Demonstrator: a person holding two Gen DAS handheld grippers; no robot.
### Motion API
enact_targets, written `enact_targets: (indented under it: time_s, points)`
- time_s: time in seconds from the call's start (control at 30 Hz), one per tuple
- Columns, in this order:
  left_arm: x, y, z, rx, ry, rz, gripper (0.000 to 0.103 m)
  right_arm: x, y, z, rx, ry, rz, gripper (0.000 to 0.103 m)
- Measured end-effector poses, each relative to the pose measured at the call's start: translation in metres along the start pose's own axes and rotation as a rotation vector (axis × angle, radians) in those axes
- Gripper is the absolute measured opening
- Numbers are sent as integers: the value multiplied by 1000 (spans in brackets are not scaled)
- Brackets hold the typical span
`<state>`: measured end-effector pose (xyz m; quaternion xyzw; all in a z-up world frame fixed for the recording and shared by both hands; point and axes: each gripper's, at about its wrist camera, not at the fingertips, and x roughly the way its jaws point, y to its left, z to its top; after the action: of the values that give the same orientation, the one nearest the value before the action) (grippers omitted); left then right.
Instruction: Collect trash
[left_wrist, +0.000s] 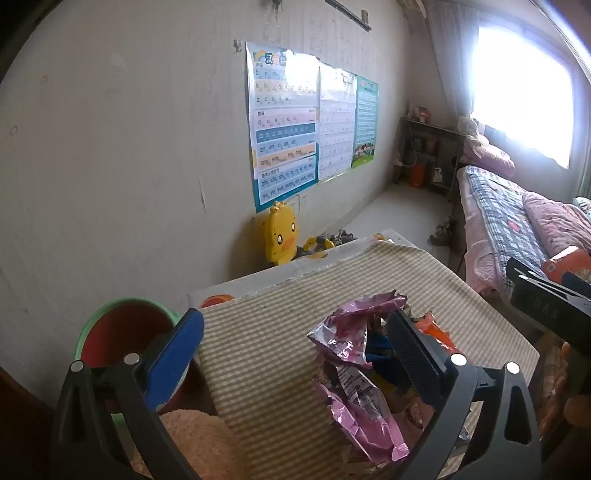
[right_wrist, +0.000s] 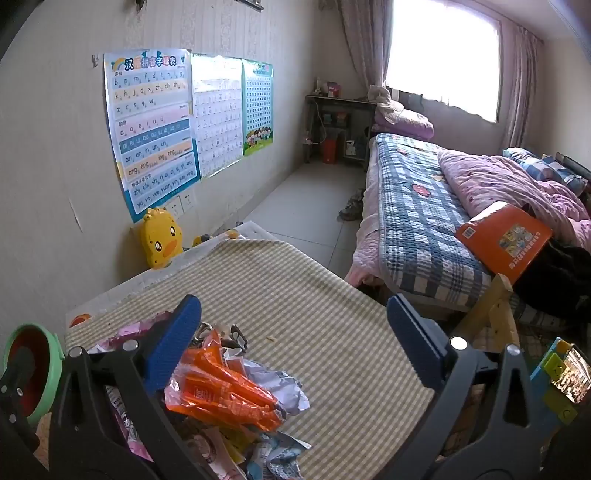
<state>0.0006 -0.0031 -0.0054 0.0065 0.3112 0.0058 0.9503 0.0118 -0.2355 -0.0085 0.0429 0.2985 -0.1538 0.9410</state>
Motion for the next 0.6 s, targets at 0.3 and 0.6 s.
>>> enact_targets:
  time_s: [0.3,0.6]
  points:
    - [1,2,0,5,22,-18,95,2,1,-1,-3,2,-5,99]
    - [-4,3,6,13,-31,11,95,2,-3,2,12,3,1,99]
